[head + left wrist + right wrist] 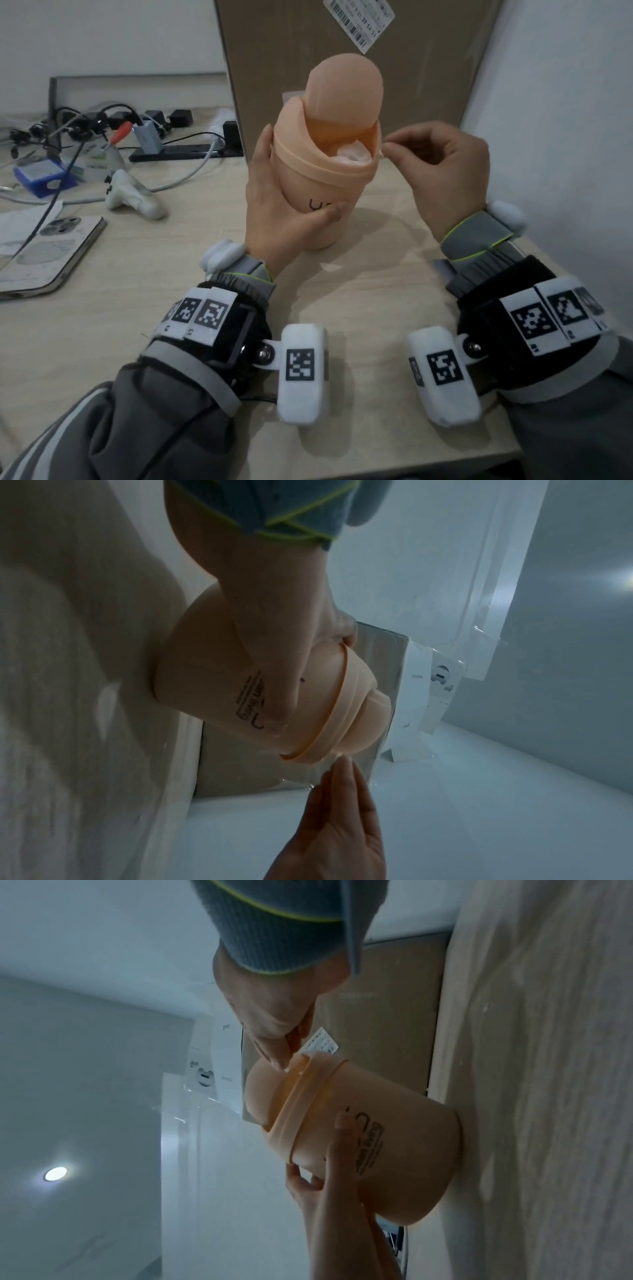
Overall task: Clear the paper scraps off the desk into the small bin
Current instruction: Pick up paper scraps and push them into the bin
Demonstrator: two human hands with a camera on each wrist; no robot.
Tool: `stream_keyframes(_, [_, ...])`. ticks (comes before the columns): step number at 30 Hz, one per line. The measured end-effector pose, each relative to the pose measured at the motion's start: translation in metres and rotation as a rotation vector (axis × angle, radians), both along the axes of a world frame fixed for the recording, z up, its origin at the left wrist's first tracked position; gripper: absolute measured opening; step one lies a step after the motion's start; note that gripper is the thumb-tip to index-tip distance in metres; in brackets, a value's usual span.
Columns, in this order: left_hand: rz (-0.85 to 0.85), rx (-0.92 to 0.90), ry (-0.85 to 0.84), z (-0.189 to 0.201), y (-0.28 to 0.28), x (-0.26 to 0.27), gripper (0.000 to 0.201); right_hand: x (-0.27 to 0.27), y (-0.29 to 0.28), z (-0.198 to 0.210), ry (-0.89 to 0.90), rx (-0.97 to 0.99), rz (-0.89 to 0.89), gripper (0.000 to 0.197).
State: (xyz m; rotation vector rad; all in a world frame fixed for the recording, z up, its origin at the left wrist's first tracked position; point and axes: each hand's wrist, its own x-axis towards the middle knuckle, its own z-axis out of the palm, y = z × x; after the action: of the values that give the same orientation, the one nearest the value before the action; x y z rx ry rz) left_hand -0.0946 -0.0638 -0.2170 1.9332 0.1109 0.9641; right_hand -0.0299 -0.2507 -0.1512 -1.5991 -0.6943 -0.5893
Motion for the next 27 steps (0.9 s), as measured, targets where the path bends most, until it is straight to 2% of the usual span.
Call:
stream_keyframes(4, [-0.053, 0.106, -0.002, 0.008, -0.01, -0.004, 0.131, -0.007, 0.003, 0.004, -0.006, 0.045, 0.069, 0.011])
stream_keyframes(8, [-0.084, 0.131, -0.019, 0.01, -0.012, -0.005, 0.13, -0.005, 0.004, 0.001, -0.031, -0.168, 0.103, 0.008])
stream_keyframes(11, [-0.057, 0.086, -0.011, 0.006, -0.008, -0.003, 0.132, -0.001, -0.001, 0.002, -0.095, -0.122, 0.035, 0.018])
stream_keyframes(13, [-0.048, 0.024, -0.005, 0.002, -0.004, 0.0, 0.132, 0.002, -0.005, 0.003, -0.094, -0.106, -0.044, 0.017])
stream_keyframes(14, [-0.046, -0.009, -0.004, 0.001, -0.002, 0.001, 0.132, 0.006, -0.007, 0.002, -0.052, -0.164, -0.094, 0.015])
stream_keyframes(16, [-0.037, -0.061, -0.002, -0.001, 0.001, 0.001, 0.133, 0.016, -0.014, -0.003, 0.103, -0.443, -0.197, 0.013])
stream_keyframes(19, [-0.026, -0.099, 0.007, 0.0, 0.003, 0.001, 0.135, 0.027, -0.021, -0.015, 0.35, -0.844, -0.209, 0.013])
stream_keyframes(23, [-0.024, -0.099, 0.009, 0.0, 0.002, 0.0, 0.135, 0.029, -0.023, -0.02, 0.454, -1.042, -0.186, 0.012])
stream_keyframes(27, [-0.024, -0.097, 0.013, 0.0, 0.002, 0.0, 0.134, 0.029, -0.022, -0.021, 0.483, -1.106, -0.154, 0.013])
